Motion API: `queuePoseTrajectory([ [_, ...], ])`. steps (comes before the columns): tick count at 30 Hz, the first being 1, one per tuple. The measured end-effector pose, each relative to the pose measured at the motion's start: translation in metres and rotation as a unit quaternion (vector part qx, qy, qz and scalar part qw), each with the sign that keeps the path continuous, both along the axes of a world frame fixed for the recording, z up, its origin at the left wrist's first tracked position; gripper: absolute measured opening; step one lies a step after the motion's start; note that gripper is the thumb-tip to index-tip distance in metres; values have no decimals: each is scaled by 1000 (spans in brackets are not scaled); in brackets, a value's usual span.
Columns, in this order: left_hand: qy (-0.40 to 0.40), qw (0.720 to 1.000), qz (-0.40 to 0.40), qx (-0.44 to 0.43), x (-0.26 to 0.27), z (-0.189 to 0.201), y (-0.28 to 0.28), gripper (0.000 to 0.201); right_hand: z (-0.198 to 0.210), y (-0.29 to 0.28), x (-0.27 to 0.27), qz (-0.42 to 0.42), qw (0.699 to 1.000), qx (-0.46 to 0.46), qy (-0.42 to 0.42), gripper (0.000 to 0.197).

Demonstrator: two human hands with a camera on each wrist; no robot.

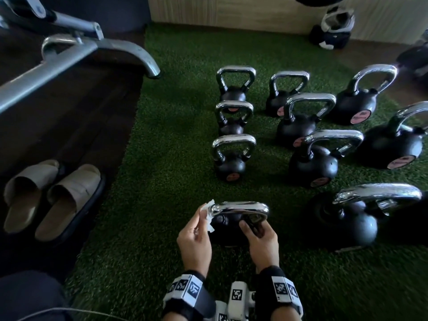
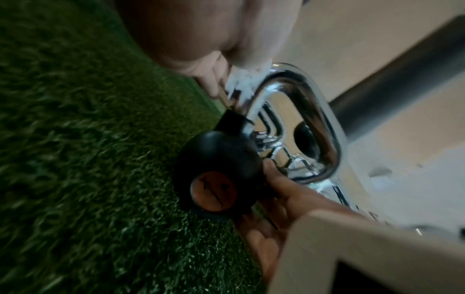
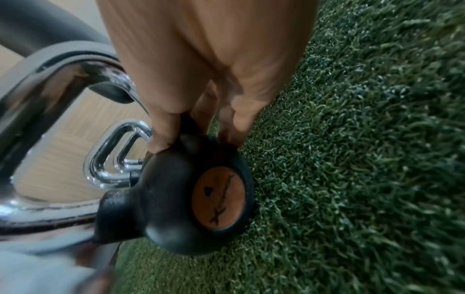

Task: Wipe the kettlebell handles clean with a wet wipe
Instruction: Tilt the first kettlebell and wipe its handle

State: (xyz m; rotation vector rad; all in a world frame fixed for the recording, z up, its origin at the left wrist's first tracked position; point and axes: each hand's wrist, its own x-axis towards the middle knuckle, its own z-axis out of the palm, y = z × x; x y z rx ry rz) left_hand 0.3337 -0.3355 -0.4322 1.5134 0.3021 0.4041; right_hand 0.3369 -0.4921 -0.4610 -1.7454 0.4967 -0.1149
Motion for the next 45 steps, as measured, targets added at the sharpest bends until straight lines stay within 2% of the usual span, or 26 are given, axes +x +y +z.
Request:
queuePoseTrajectory([
  [3, 57, 995, -61, -46, -3, -12, 2, 22, 3, -1, 0, -11, 1000, 0, -3, 13],
  [7, 57, 992, -92, -59, -4, -13, -1, 28, 3, -3, -1, -26, 999, 34, 5, 14],
  [11, 47, 995, -85, 34, 8, -12, -3, 30, 8, 0, -12, -68, 997, 16, 16, 12],
  [13, 51, 991, -81, 92, 19, -13, 0, 31, 7, 3, -23, -79, 996, -21, 27, 13],
  [18, 96, 968, -103, 207, 57, -4, -2, 28, 6, 17, -47, -23, 989, -146, 4, 26],
  [22, 112, 952, -197, 208, 74, 14, -6, 27, 7, 11, -36, 17, 972, -230, -48, 32],
  [24, 140, 929, -260, 221, 79, 20, -3, 29, 4, 2, -19, 45, 987, -150, -22, 35],
  [26, 165, 904, -301, 254, 81, 28, -2, 29, -7, -2, -2, 114, 992, -21, 43, 53],
  [28, 178, 890, -301, 291, 82, 37, -4, 27, -31, -4, 13, 139, 986, 14, 88, 67],
  [31, 157, 906, -266, 291, 82, 50, -9, 24, -60, -8, 24, 133, 986, 10, 96, 76],
  [34, 118, 930, -258, 233, 83, 58, -12, 28, -46, -3, 24, 116, 989, 48, 84, 71],
  [37, 161, 931, -260, 197, 89, 55, -13, 23, -37, 0, 22, 109, 990, 36, 84, 62],
  [41, 163, 952, -238, 104, 78, 55, -15, 26, -44, -1, 25, 119, 990, 6, 79, 71],
  [45, 128, 965, -223, 60, 57, 61, -18, 29, -42, 0, 23, 115, 992, 16, 54, 55],
])
